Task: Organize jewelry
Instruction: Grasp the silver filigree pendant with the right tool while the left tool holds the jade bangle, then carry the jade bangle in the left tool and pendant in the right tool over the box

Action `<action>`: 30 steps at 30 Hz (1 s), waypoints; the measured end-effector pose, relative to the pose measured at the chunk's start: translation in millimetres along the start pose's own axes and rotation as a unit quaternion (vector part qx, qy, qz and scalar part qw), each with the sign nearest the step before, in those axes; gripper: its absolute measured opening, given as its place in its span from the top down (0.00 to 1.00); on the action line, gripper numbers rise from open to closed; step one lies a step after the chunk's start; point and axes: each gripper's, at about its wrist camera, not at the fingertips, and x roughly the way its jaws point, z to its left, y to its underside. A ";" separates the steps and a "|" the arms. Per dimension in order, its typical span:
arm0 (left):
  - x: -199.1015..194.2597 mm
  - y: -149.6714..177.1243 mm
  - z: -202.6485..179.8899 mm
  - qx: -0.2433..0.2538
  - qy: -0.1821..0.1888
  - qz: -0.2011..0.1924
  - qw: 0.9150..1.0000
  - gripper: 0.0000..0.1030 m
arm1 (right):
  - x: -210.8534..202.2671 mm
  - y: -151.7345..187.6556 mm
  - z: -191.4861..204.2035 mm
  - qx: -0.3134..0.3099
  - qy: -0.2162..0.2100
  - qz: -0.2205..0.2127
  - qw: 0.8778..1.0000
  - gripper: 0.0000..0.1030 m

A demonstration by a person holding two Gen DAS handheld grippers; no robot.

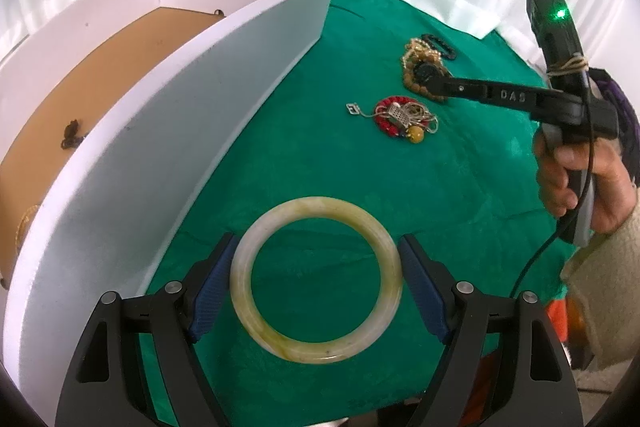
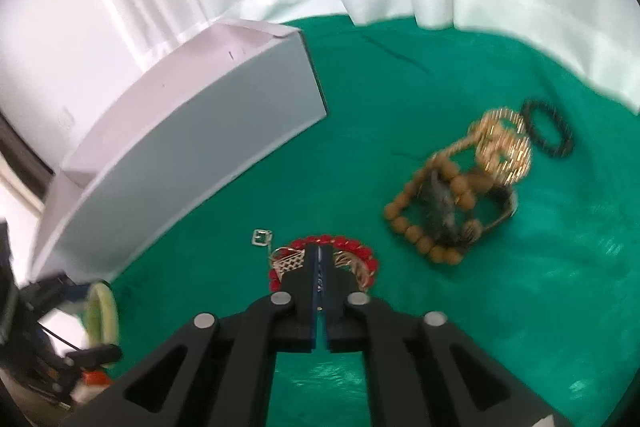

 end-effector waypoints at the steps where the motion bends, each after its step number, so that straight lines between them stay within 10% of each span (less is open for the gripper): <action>1: 0.1 -0.8 -0.8 0.001 -0.001 0.000 1.000 0.21 | 1.3 0.3 5.5 -0.019 0.003 0.004 1.000 0.92; 4: 0.4 -1.6 -2.0 0.001 0.000 0.001 1.000 0.21 | 13.4 2.1 26.4 -0.082 -0.013 0.022 0.996 0.60; 17: -2.3 -0.3 1.9 -0.007 -0.001 -0.002 1.000 0.21 | 51.1 -10.2 27.7 -0.125 -0.032 0.105 0.986 0.72; 30: -59.8 -23.1 1.6 -0.046 0.024 -0.031 0.998 0.21 | -72.7 -60.4 19.1 -0.013 -0.132 -0.019 0.991 0.72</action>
